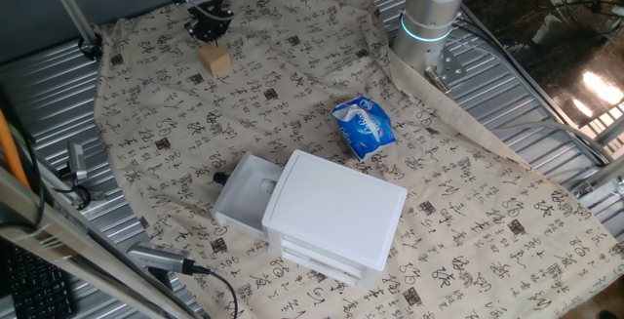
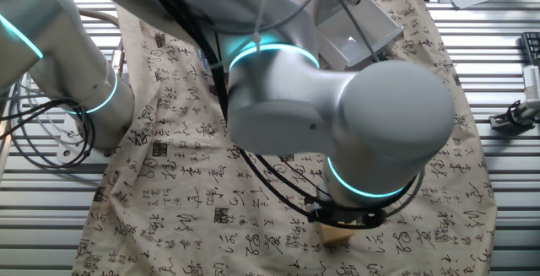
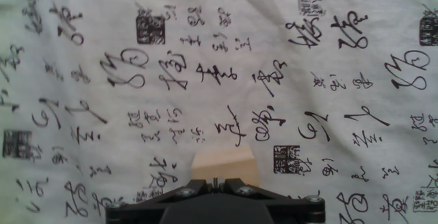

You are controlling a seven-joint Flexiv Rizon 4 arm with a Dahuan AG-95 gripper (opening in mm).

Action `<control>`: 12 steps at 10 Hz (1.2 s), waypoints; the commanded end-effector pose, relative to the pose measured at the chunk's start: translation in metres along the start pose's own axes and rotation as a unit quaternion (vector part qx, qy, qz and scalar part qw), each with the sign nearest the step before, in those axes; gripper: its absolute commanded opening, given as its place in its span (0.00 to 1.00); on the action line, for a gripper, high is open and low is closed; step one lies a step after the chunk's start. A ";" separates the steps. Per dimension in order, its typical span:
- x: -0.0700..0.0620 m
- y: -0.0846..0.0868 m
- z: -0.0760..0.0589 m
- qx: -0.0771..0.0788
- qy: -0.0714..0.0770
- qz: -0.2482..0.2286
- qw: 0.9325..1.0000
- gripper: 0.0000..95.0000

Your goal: Put things in the drawer

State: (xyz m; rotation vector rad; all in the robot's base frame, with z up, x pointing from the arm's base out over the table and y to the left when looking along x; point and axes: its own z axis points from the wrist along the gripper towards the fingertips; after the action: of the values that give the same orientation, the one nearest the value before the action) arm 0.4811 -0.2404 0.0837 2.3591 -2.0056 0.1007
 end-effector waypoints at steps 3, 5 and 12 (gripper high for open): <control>0.002 -0.008 0.007 0.013 -0.018 -0.027 0.999 0.00; -0.002 -0.013 0.003 0.020 -0.019 -0.031 0.999 0.00; 0.001 -0.015 0.013 0.019 -0.022 -0.024 0.999 0.00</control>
State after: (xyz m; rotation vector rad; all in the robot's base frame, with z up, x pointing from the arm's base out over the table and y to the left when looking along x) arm 0.4958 -0.2399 0.0710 2.4513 -1.9812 0.0867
